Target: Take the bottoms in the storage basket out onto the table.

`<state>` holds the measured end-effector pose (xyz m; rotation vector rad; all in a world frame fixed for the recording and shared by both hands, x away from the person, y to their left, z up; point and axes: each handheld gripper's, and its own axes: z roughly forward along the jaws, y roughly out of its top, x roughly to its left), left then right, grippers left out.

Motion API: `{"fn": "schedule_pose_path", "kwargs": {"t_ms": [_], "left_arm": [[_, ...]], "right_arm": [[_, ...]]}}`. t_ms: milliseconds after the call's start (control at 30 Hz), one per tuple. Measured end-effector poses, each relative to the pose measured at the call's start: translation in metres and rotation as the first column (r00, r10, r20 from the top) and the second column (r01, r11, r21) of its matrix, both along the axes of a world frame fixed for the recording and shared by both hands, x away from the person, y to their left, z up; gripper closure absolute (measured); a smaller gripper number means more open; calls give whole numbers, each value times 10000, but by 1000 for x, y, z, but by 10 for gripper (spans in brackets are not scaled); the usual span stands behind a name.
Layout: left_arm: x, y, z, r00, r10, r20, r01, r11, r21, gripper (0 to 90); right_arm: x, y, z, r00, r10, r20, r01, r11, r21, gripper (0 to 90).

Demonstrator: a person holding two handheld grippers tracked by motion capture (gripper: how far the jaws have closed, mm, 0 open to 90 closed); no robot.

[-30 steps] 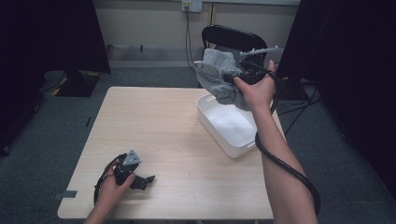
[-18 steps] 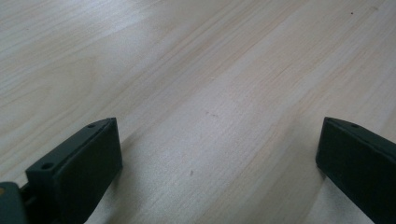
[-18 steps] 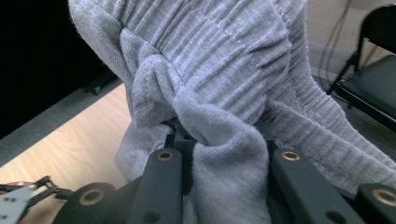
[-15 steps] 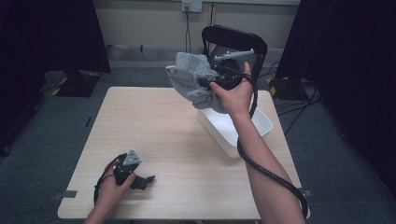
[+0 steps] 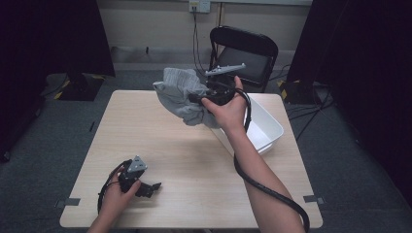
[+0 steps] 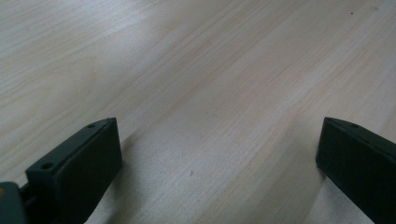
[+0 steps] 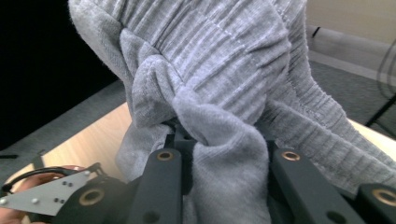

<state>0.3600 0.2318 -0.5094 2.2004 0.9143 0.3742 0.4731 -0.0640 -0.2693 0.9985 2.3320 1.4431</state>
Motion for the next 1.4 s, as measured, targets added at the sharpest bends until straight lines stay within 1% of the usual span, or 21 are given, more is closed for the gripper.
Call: {"fn": "schedule_pose_path", "kwargs": {"t_ms": [33, 233, 300, 367, 500, 633, 733, 800, 867, 967, 1067, 1167, 1233, 1400], "left_arm": [[0, 0, 0, 10000, 4, -1, -4, 10000, -2, 0], [0, 0, 0, 10000, 0, 0, 0, 10000, 1, 0], [0, 0, 0, 10000, 2, 2, -2, 10000, 0, 0], [0, 0, 0, 10000, 9, 1, -9, 10000, -11, 0], [0, 0, 0, 10000, 15, 17, -15, 10000, -13, 0], [0, 0, 0, 10000, 15, 18, -15, 10000, -17, 0], [0, 0, 0, 10000, 16, 18, -16, 10000, -16, 0], [0, 0, 0, 10000, 14, 20, -14, 10000, -14, 0], [0, 0, 0, 10000, -1, -6, 1, 10000, 0, 0], [0, 0, 0, 10000, -7, -5, 7, 10000, 15, 0], [0, 0, 0, 10000, -6, -4, 6, 10000, 14, 0], [0, 0, 0, 10000, 4, -5, -4, 10000, 0, 0], [0, 0, 0, 10000, 2, -3, -2, 10000, 4, 0], [0, 0, 0, 10000, -5, -5, 5, 10000, 13, 0]], "right_arm": [[-1, 2, -3, 10000, 46, -57, -45, 10000, 88, 726], [-5, 14, -21, 9993, 315, -214, -311, 9993, 217, 725], [-7, 19, -29, 9988, 361, -325, -352, 9990, 279, 725], [-7, 23, -37, 9987, 380, -353, -373, 9991, 191, 725], [-9, 28, -56, 9974, 460, -546, -446, 9986, 267, 724], [-14, 34, -76, 9961, 628, -622, -620, 9980, 149, 724], [-17, 37, -91, 9952, 658, -722, -646, 9977, 187, 723], [-19, 37, -101, 9951, 638, -761, -624, 9978, 200, 723], [-21, 38, -116, 9944, 614, -863, -616, 9981, 2, 722], [-23, 36, -135, 9925, 561, -1085, -580, 9982, -148, 721], [-26, 32, -152, 9908, 494, -1260, -507, 9987, -73, 720], [-28, 29, -162, 9887, 544, -1398, -530, 9985, 133, 718], [-30, 29, -167, 9879, 560, -1448, -558, 9984, 58, 717], [-32, 27, -181, 9858, 526, -1596, -507, 9986, 159, 712]]}}
